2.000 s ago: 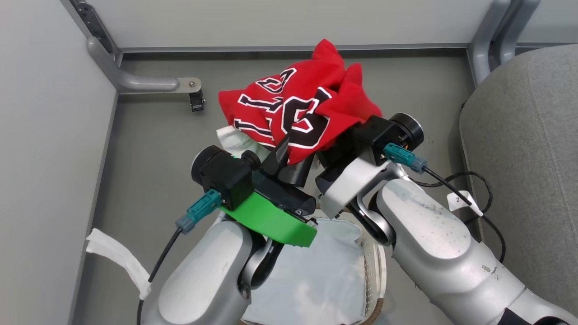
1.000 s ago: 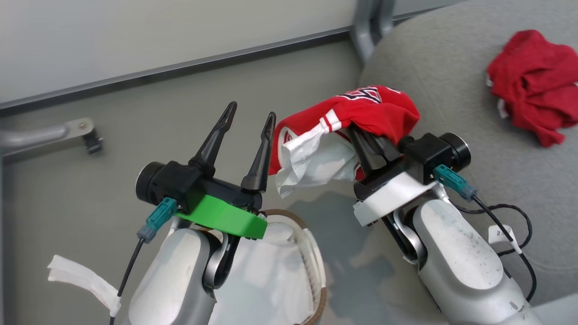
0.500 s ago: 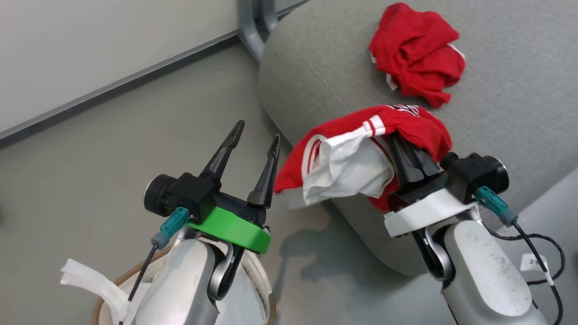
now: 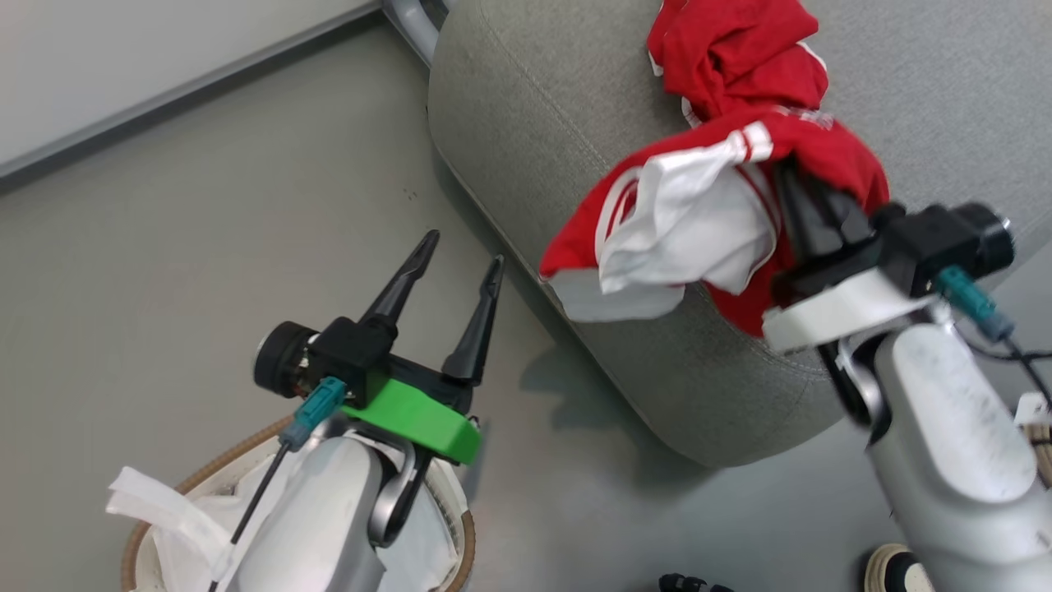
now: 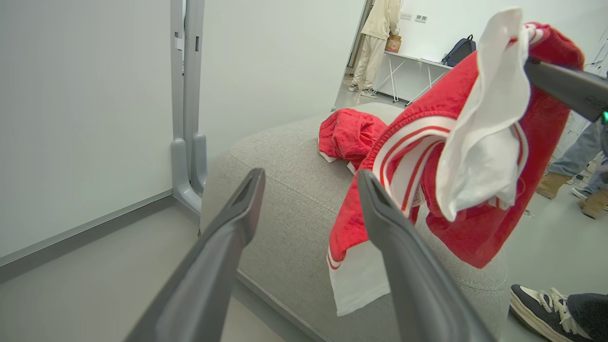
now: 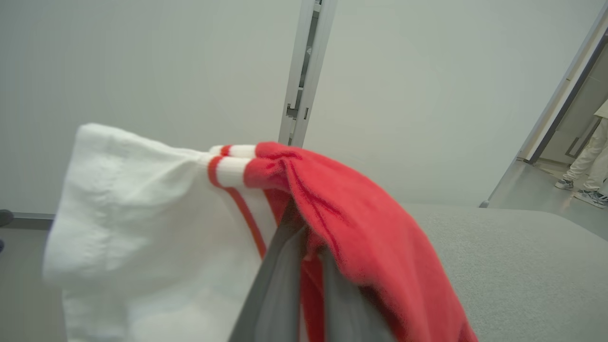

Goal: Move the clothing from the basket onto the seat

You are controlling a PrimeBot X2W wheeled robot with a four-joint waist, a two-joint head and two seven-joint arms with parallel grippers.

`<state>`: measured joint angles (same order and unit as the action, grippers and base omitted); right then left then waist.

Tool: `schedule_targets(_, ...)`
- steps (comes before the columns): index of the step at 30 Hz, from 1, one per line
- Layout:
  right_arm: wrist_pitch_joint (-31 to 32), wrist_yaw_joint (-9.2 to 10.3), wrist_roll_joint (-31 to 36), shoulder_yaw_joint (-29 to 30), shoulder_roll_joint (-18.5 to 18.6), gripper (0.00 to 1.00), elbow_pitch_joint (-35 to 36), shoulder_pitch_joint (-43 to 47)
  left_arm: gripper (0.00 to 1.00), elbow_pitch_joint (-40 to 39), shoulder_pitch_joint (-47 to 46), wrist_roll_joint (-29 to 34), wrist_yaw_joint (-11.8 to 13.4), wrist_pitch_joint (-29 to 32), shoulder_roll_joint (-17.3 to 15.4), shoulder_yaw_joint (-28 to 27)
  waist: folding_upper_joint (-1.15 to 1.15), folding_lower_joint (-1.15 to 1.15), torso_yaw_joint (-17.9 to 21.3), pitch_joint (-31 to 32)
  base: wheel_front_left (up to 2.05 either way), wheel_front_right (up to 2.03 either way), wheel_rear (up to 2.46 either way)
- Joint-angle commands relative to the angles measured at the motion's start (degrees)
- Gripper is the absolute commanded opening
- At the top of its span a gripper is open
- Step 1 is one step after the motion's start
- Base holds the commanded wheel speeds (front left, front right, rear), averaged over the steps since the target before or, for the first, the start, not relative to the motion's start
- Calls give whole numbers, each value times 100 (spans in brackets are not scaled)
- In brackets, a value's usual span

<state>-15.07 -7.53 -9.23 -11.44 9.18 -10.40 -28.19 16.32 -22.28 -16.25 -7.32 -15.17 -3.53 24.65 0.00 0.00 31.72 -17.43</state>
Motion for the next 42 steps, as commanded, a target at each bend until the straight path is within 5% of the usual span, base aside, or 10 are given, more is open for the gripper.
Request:
schedule_targets(1,-13,8,33,48,134,0,-121,-281,100,-19,64,97,-25,4,-131,-64,0,0,3,-274,0,0,0)
schedule_targets(19,-14,8,580,1758,1607,0,-2140,-2895,100,-357,-279,101,-23,4,-998,-52,0,0,-865,-1770,0,0,0)
schedule_targets(26,-13,8,962,2894,1801,0,-2746,-3283,100,-437,-353,46,-23,3,-1174,-21,0,0,-1135,-2118,0,0,0)
schedule_targets(27,-5,8,1036,3068,1759,7,-2911,-3308,100,-428,-350,37,-23,4,-1192,-31,0,0,-1166,-2160,0,0,0)
schedule_targets(28,-7,8,1092,3206,1720,39,-3015,-3337,100,-431,-348,34,-23,3,-1203,-33,0,0,-1179,-2186,0,0,0)
schedule_targets(29,-7,8,1130,3401,1669,93,-3136,-3359,100,-447,-349,36,-23,4,-1211,-36,0,0,-1197,-2222,0,0,0)
schedule_targets(30,-8,8,1159,3568,1614,100,-3242,-3351,100,-444,-343,35,-23,4,-1217,-50,0,0,-1206,-2240,0,0,0)
schedule_targets(42,-12,8,1430,4051,758,100,-3016,-2257,100,-371,-320,32,-24,3,-1049,-239,0,0,-1312,-2038,0,0,0)
